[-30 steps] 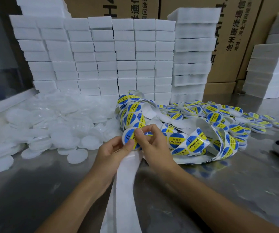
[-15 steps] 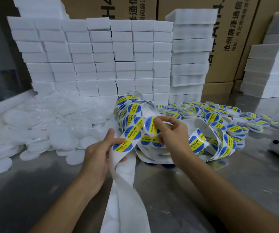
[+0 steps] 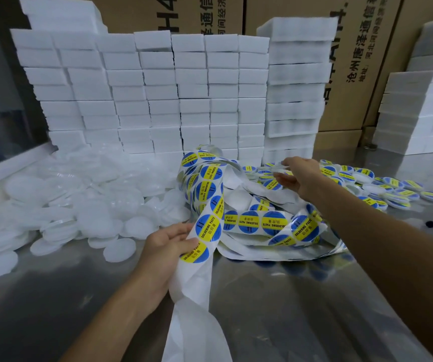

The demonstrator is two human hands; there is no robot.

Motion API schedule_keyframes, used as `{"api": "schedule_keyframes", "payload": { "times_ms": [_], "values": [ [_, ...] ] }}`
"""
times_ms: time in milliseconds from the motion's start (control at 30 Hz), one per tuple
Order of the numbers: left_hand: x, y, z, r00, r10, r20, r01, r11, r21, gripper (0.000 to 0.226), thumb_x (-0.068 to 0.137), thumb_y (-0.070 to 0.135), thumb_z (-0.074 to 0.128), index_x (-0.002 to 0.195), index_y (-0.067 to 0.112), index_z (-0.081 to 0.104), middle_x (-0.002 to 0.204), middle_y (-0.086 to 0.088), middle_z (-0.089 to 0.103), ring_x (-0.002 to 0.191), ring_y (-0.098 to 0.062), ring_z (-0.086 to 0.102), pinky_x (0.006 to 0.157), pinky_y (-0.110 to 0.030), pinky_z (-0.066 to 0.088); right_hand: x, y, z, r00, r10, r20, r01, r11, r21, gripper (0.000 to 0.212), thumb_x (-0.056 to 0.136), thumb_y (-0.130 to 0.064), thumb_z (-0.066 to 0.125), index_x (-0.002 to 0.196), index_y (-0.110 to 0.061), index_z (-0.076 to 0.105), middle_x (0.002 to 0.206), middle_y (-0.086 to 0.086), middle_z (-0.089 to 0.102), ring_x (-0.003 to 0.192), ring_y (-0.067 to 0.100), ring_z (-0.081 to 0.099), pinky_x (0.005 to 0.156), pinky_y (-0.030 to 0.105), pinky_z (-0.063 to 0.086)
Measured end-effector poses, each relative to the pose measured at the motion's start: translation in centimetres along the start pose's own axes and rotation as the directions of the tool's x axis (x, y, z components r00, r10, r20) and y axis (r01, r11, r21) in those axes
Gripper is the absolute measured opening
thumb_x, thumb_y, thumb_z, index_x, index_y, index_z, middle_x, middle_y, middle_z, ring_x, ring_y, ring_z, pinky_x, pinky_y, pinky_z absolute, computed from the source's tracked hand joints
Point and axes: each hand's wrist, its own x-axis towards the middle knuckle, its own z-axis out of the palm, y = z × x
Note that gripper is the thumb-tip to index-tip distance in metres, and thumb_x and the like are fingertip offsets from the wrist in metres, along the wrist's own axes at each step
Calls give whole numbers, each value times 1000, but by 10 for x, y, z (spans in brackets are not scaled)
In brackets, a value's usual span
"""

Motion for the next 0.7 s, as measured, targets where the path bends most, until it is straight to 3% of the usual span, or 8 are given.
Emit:
{"api": "schedule_keyframes", "payload": {
  "times_ms": [133, 300, 367, 500, 600, 700],
  "values": [
    [1, 0, -1, 1000, -9, -6, 9, 999, 31, 25, 84, -8, 60, 101, 7, 70, 89, -11, 76, 71, -21, 73, 57, -27, 56, 17, 12, -3, 999, 35, 16, -35, 999, -5, 39, 94, -8, 58, 133, -9, 49, 111, 21, 66, 63, 23, 72, 53, 31, 60],
    [0, -1, 2, 1000, -11, -18, 12, 999, 41, 20, 84, -7, 63, 95, 8, 70, 86, -13, 76, 69, -22, 73, 75, -38, 57, 20, 16, 5, 998, -21, -54, 21, 1000, 17, 61, 96, -5, 51, 151, -18, 29, 123, 21, 60, 67, 24, 71, 63, 32, 62],
    [0, -1, 2, 1000, -1, -23, 2, 999, 49, 18, 84, -6, 64, 94, 8, 70, 86, -12, 76, 69, -22, 73, 78, -40, 56, 12, 14, 10, 993, -81, -88, 80, 997, -10, 60, 95, -6, 51, 150, -17, 30, 122, 20, 59, 72, 26, 72, 67, 32, 62],
    [0, -2, 3, 999, 20, -29, -18, 998, 53, 14, 83, 3, 70, 97, 6, 71, 88, -12, 76, 72, -20, 73, 72, -35, 58, -30, 17, 25, 967, -253, -1, 250, 954, -163, 32, 92, -8, 56, 124, -10, 58, 104, 10, 67, 64, 16, 70, 64, 28, 60],
    [-2, -3, 5, 999, 30, -46, -29, 999, 20, 11, 84, 10, 71, 94, 4, 72, 83, -13, 76, 64, -18, 72, 54, -26, 56, -72, 36, 37, 869, -477, 134, 495, 828, -262, 17, 91, -11, 59, 103, -21, 63, 98, 1, 69, 58, 9, 68, 68, 33, 58],
    [-3, -4, 8, 996, 54, -77, -53, 998, 16, 13, 85, 15, 70, 88, 3, 72, 78, -13, 75, 60, -18, 71, 49, -23, 53, -109, 59, 42, 642, -735, 217, 751, 547, -371, 11, 90, -13, 59, 95, -21, 64, 81, -8, 65, 60, 9, 59, 62, 31, 51]
  ]
}}
